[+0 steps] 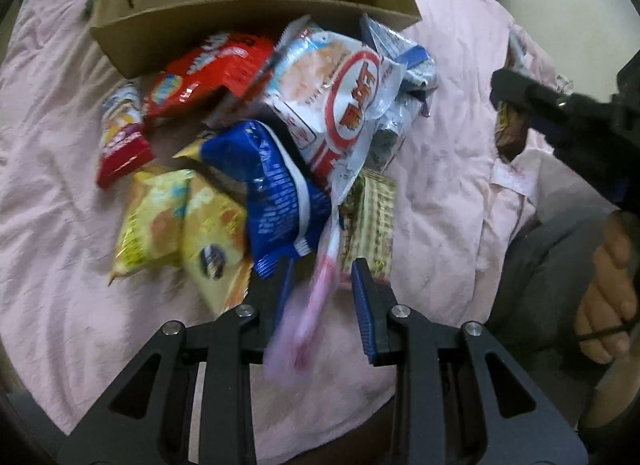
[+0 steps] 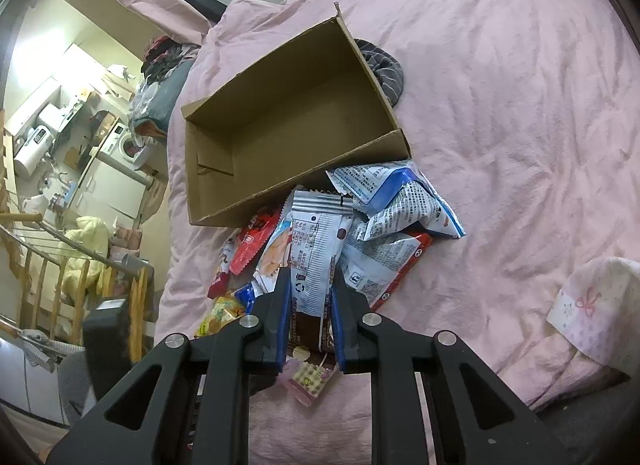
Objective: Organize snacks
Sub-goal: 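Grasp the pink-wrapped sweet with the left tool while the right tool holds the chocolate bar, then carry the pink sweet and chocolate bar over the box with both tools, then open the left tool and right tool, dropping both snacks into the box, then withdraw both tools from the box back toward the snack pile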
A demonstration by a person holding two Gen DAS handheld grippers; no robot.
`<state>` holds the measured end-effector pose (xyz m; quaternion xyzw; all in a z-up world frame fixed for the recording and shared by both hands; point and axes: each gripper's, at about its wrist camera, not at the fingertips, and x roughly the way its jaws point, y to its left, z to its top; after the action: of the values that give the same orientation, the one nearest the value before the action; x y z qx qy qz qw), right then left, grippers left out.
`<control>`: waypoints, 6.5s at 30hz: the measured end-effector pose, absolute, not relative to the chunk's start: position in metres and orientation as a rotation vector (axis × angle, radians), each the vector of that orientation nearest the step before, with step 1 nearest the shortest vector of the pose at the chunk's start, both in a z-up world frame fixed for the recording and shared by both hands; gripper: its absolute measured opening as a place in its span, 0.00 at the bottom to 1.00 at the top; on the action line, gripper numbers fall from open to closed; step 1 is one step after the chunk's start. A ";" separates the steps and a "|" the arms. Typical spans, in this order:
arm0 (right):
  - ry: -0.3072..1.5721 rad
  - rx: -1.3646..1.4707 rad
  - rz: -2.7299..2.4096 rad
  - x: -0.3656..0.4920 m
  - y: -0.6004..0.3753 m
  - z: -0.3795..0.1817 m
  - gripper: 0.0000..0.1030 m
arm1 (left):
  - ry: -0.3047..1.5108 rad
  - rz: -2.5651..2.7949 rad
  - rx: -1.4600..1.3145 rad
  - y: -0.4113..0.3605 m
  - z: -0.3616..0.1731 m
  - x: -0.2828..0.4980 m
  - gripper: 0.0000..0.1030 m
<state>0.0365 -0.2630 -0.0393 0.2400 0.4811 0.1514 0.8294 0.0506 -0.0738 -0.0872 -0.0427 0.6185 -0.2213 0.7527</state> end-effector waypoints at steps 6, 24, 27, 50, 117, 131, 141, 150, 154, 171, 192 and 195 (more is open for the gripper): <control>1.021 0.510 0.320 0.036 -0.265 -0.039 0.18 | 1.363 -0.460 -0.057 -0.076 -0.088 0.045 0.06; 0.952 0.469 0.364 0.030 -0.255 -0.023 0.18 | 0.962 -0.208 -0.134 -0.006 0.040 0.048 0.05; 0.936 0.468 0.380 0.032 -0.252 -0.019 0.18 | 0.920 -0.188 -0.145 0.000 0.053 0.059 0.05; 0.823 0.406 0.421 0.123 -0.238 0.014 0.18 | 0.817 -0.167 -0.067 -0.016 0.069 0.154 0.06; 0.933 0.483 0.324 0.209 -0.225 -0.039 0.80 | 0.764 -0.071 -0.081 -0.014 0.004 0.223 0.70; 0.877 0.386 0.300 0.207 -0.216 -0.026 0.94 | 0.728 -0.042 -0.134 0.001 0.010 0.214 0.90; 0.782 0.309 0.282 0.179 -0.212 0.000 0.97 | 0.591 0.089 -0.140 0.021 0.039 0.185 1.00; 0.783 0.273 0.242 0.151 -0.215 0.007 0.97 | 0.649 0.050 -0.103 0.024 0.038 0.159 1.00; 0.801 0.299 0.236 0.138 -0.219 0.004 0.97 | 0.651 0.042 -0.067 0.022 0.038 0.143 1.00; 0.851 0.336 0.237 0.087 -0.233 -0.007 0.97 | 0.760 0.074 -0.163 0.046 0.025 0.090 1.00; 0.935 0.332 0.171 0.058 -0.279 -0.034 0.97 | 0.853 0.018 -0.109 0.026 -0.001 0.073 0.99; 0.974 0.413 0.164 0.062 -0.292 -0.043 0.97 | 0.853 0.018 -0.098 0.026 -0.001 0.073 0.99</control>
<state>0.0615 -0.2915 -0.0434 0.1968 0.4639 0.0783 0.8602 0.0726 0.0256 -0.0011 -0.0473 0.4134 0.0087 0.9093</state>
